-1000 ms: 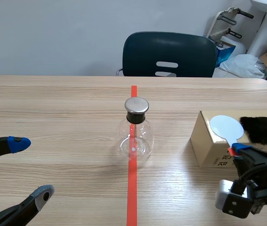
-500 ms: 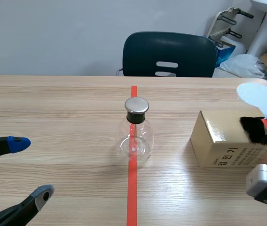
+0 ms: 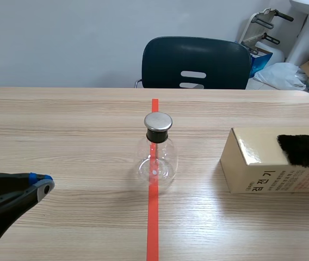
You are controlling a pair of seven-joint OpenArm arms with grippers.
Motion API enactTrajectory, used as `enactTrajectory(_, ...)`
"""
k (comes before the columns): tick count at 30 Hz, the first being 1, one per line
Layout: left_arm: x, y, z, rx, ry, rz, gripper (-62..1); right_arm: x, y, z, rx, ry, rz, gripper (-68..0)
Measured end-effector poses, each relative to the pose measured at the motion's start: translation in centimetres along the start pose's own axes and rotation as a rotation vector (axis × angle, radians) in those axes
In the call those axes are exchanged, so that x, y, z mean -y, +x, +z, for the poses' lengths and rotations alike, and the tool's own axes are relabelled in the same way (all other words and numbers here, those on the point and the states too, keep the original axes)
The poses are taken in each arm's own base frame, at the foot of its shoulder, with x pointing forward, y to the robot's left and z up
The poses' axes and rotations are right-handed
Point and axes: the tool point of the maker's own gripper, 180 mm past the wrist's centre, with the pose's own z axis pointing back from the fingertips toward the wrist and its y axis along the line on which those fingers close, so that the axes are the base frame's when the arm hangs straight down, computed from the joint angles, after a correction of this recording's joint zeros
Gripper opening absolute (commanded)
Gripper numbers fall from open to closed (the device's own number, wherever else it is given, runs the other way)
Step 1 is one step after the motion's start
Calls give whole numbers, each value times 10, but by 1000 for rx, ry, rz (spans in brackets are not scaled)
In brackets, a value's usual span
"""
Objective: Do the electroscope experiment.
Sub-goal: 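Bring the plate to the electroscope and point at the metal foil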
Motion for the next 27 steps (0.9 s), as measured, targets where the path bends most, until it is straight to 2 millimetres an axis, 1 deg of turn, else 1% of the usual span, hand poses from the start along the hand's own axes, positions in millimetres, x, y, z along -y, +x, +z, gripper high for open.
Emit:
enactTrajectory(3,-19,5,-9,2,18,-30,-591,6,-8,-1,-19,-16,13,-669)
enactTrajectory(6,-41,12,-21,46,67,-44,-591,7,-10,-1,-30,-21,3,-669)
enactTrajectory(8,-47,11,-33,60,74,-45,-591,9,-13,-1,-45,-29,-16,-669)
enactTrajectory(11,-43,3,-54,51,46,-54,-591,10,-15,-1,-57,-35,-29,-669)
enactTrajectory(15,-26,-16,-83,14,-3,-44,-591,11,-16,-1,-63,-41,-35,-669)
enactTrajectory(18,-18,-26,-100,5,-8,-32,-591,11,-14,-2,-50,-44,-34,-669)
enactTrajectory(22,-18,-35,-116,1,34,-24,-591,17,-14,-11,-37,-72,-24,-669)
enactTrajectory(24,-16,-40,-121,-11,32,-32,-591,20,-19,-20,-45,-82,-22,-669)
enactTrajectory(27,-13,-47,-124,-26,44,-35,-591,21,-16,-37,-23,-79,-39,-669)
